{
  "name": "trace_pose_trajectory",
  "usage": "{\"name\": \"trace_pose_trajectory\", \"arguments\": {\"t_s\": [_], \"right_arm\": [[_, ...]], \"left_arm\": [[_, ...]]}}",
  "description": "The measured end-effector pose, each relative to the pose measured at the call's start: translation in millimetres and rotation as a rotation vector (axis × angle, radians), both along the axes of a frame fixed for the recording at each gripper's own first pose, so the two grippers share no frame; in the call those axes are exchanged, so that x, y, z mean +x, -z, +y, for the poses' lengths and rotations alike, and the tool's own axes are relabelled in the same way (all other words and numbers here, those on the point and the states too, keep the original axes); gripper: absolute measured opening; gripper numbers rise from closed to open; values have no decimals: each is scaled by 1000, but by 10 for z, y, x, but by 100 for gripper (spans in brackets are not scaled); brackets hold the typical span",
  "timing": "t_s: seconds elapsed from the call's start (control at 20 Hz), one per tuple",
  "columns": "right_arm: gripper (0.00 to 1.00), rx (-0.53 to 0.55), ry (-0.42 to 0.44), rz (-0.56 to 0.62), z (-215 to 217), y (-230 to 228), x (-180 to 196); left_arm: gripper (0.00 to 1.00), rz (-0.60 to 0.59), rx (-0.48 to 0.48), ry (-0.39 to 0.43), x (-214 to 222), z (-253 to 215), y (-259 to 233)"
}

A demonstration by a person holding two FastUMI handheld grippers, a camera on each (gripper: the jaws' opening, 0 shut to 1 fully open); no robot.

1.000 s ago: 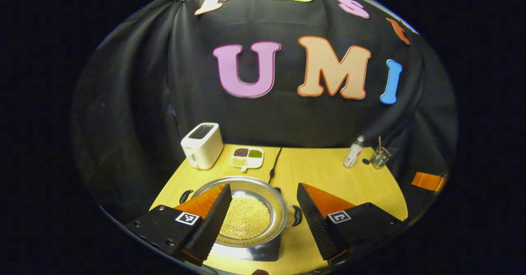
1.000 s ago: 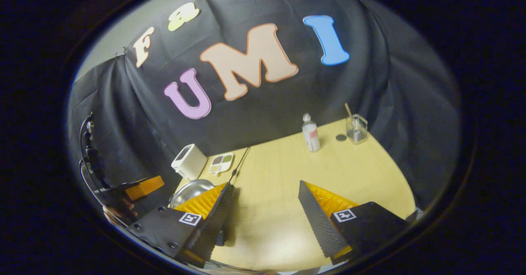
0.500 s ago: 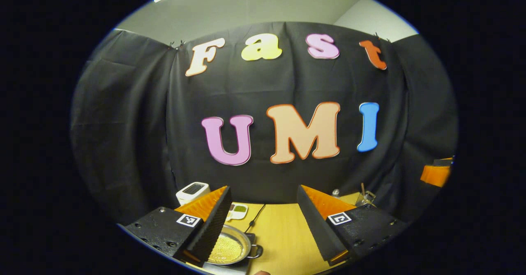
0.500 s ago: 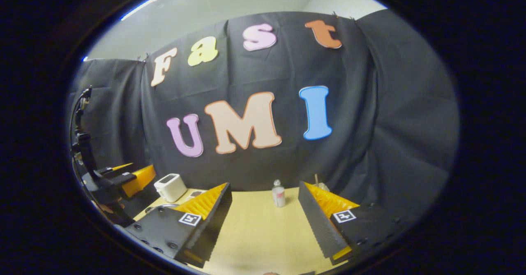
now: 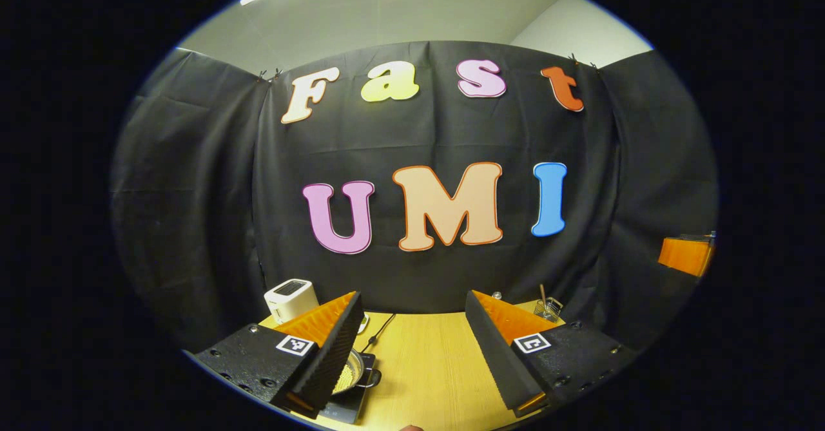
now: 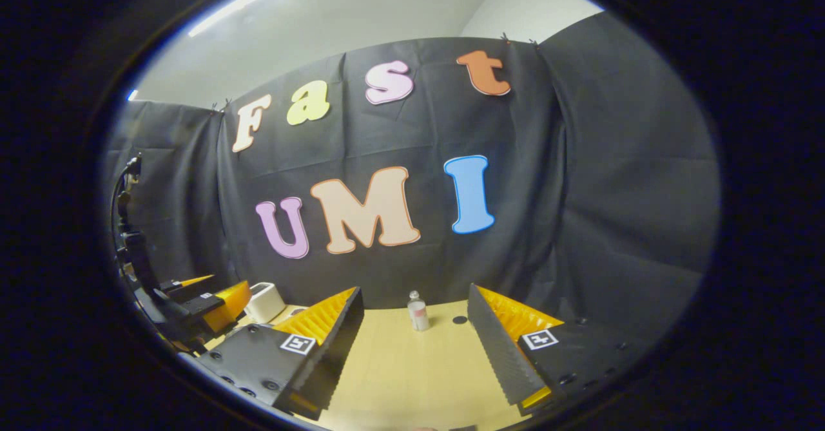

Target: First push the handle of the pot to place it horizontally, then grasp the pot with both hands and set it on the induction cooktop.

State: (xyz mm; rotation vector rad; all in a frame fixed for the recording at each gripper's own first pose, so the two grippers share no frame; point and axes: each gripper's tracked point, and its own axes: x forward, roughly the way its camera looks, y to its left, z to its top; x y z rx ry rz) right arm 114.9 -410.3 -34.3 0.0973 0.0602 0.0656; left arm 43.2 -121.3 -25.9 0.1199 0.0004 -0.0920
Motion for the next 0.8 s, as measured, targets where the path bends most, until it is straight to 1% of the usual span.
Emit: {"name": "trace_pose_trajectory", "arguments": {"t_s": [0.15,0.5,0.8], "right_arm": [[92,-4,12,10,-106,74,-109],[92,-11,40,10,-228,79,-232],[92,3,46,24,-291,158,-277]], "left_arm": [[97,9,-1,15,-67,-94,64],[97,12,2,31,-124,-194,109],[96,10,-66,66,-178,-346,137]]}}
